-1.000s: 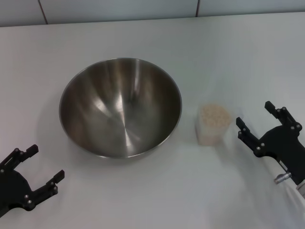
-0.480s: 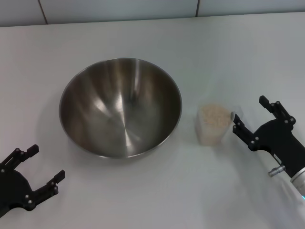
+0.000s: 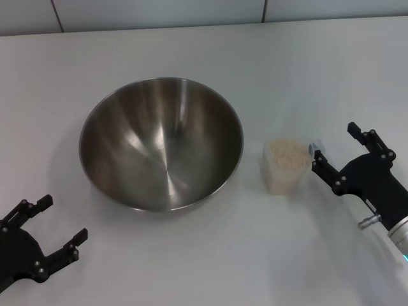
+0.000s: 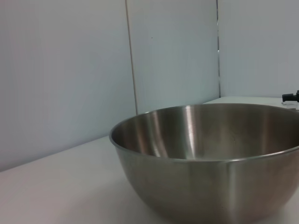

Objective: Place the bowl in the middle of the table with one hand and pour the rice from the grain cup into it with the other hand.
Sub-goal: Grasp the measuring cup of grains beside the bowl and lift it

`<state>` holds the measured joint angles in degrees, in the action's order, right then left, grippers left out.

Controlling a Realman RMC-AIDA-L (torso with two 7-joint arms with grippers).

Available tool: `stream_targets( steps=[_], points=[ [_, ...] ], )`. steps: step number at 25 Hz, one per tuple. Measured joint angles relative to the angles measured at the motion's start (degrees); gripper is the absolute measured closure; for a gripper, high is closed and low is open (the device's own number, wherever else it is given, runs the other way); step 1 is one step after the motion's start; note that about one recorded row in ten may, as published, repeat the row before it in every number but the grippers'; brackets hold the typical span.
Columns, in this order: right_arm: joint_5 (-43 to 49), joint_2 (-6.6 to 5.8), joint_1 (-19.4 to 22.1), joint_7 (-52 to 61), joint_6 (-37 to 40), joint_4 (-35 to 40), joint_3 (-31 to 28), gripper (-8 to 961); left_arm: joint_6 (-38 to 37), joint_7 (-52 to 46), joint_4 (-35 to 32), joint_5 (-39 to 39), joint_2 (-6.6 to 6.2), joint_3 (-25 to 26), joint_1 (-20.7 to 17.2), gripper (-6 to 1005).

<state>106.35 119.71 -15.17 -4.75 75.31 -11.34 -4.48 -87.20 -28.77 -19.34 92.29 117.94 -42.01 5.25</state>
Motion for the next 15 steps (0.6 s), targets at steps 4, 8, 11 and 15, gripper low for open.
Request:
stream_targets(
  steps=[4, 8, 11, 15],
  points=[
    [0.00, 0.00, -0.09, 0.00, 0.03, -0.23, 0.00, 170, 0.05, 0.01, 0.01, 0.00, 0.00, 0.00, 0.01, 131],
    [0.19, 0.00, -0.54, 0.00, 0.01, -0.50, 0.20, 175, 0.82, 0.03, 0.01, 0.00, 0.00, 0.00, 0.03, 131],
    [0.42, 0.00, -0.71, 0.00, 0.01, -0.52, 0.47, 180, 1.00, 0.03, 0.01, 0.00, 0.00, 0.00, 0.00, 131],
    [0.53, 0.00, -1.11, -0.63, 0.13, -0.70, 0.58, 348, 1.13, 0.04, 0.01, 0.00, 0.00, 0.00, -0.03, 131]
  ],
)
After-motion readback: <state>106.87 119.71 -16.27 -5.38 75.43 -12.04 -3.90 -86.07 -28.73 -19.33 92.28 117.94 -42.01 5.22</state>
